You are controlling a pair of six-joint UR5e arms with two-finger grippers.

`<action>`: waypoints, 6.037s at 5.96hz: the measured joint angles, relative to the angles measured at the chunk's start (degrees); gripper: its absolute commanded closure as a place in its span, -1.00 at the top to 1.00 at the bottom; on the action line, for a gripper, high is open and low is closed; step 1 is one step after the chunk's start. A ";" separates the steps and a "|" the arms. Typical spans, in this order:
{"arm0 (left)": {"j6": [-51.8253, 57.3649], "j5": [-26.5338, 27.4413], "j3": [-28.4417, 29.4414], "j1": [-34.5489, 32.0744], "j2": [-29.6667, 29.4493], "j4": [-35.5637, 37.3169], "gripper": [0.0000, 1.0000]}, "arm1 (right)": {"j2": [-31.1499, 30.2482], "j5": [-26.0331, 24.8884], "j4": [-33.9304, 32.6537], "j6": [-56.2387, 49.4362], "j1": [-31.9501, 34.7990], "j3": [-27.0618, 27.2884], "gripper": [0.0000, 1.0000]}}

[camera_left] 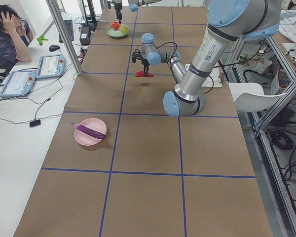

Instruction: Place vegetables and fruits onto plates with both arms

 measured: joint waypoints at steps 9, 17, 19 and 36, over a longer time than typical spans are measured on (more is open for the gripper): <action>54.54 -12.30 36.71 -34.14 0.32 -11.80 1.00 | -29.61 3.99 -3.18 14.71 1.58 42.16 1.00; 71.91 -27.62 16.72 -54.53 17.99 -0.68 1.00 | -39.26 3.62 -17.59 0.14 11.05 45.22 1.00; 77.35 -27.71 7.43 -57.69 33.12 2.08 1.00 | -38.50 1.20 -18.15 0.17 10.21 45.10 1.00; 74.69 -28.85 -5.59 -60.16 50.04 -2.51 1.00 | -38.65 1.14 -14.69 0.96 9.89 44.64 1.00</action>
